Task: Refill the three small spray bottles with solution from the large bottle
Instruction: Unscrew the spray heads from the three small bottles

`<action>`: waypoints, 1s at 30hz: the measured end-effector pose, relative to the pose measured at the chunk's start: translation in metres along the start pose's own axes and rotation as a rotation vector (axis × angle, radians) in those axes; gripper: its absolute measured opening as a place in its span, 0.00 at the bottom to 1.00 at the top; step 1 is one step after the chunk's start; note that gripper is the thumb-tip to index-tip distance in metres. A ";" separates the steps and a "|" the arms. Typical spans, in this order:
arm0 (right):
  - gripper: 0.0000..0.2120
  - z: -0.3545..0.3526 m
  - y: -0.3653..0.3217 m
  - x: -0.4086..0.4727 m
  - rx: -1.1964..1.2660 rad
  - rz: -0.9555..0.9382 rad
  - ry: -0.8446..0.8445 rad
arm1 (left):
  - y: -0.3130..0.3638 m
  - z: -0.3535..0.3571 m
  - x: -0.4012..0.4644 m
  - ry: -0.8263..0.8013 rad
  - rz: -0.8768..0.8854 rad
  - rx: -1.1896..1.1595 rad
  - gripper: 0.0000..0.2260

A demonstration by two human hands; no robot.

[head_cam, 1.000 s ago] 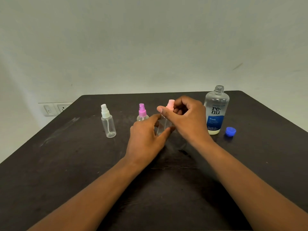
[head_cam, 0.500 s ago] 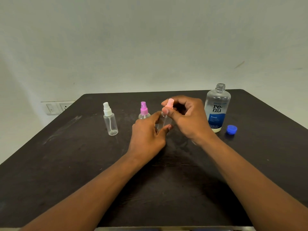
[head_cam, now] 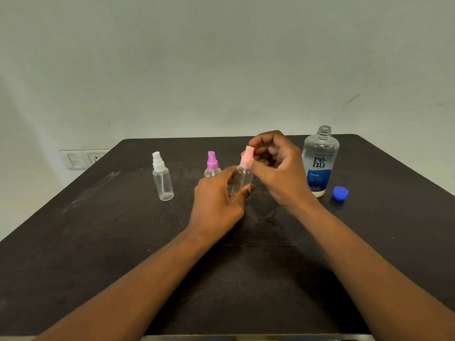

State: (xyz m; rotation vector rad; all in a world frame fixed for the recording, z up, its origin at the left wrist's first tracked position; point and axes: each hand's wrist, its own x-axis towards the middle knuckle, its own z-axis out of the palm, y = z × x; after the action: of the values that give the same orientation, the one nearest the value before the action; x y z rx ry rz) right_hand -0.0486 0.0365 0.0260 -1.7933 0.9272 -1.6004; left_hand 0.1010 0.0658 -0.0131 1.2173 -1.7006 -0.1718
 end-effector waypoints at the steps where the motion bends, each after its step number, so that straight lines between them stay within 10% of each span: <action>1: 0.12 0.000 0.000 0.000 0.019 0.003 -0.013 | 0.000 0.000 0.000 -0.004 -0.002 0.001 0.17; 30: 0.30 0.014 0.002 -0.009 -0.367 -0.046 0.040 | -0.002 0.004 0.002 -0.096 -0.092 0.000 0.08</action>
State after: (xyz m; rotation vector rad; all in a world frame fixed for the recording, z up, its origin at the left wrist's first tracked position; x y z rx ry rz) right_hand -0.0352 0.0419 0.0175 -2.0432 1.2744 -1.5759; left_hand 0.0992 0.0616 -0.0155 1.3070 -1.7277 -0.2903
